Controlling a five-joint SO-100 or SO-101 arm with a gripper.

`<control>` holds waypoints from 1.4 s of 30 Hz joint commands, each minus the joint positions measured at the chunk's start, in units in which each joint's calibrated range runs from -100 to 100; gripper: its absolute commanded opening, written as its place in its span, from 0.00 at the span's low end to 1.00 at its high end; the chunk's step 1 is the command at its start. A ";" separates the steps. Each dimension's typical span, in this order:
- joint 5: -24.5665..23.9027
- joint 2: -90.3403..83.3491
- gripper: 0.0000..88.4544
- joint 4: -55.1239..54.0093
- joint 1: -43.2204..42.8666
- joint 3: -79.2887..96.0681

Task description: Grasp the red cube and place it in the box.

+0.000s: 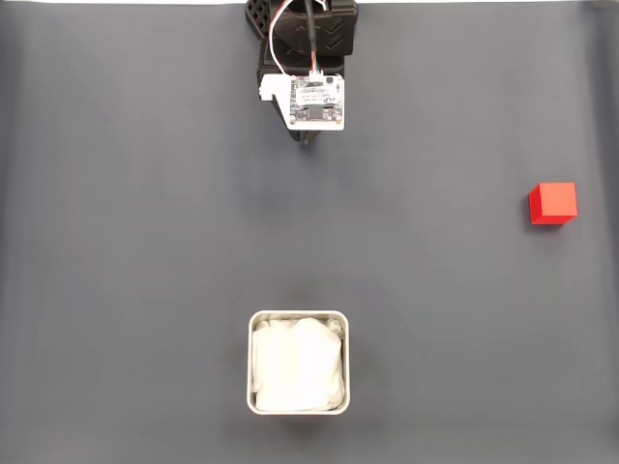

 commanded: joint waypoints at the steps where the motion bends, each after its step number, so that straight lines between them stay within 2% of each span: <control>1: 0.93 0.09 0.00 1.28 0.77 0.45; 25: 1.32 0.09 0.00 1.28 0.70 0.45; 30: 1.42 0.52 0.00 -6.34 0.77 -0.64; 36: 1.12 8.75 0.00 -21.18 0.13 -14.79; 42: 0.68 22.88 0.00 -25.20 0.06 -37.78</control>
